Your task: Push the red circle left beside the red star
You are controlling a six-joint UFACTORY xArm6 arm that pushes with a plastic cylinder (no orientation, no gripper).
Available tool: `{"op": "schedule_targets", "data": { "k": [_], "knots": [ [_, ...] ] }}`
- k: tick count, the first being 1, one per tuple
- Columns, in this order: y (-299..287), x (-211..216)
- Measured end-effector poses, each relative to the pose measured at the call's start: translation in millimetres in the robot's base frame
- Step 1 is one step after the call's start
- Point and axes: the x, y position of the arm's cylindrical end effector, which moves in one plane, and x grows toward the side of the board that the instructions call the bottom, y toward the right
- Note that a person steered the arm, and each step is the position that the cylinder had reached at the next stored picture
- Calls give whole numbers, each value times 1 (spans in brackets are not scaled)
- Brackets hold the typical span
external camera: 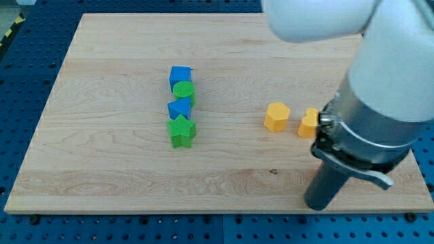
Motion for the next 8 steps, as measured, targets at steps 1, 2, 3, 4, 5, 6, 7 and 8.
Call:
{"op": "schedule_targets", "data": {
  "k": [1, 2, 3, 4, 5, 6, 7, 8],
  "knots": [
    [-1, -8],
    [-1, -27],
    [0, -31],
    [-1, -12],
    [4, -6],
    [10, -8],
    [20, -13],
    [21, -27]
  ]
}}
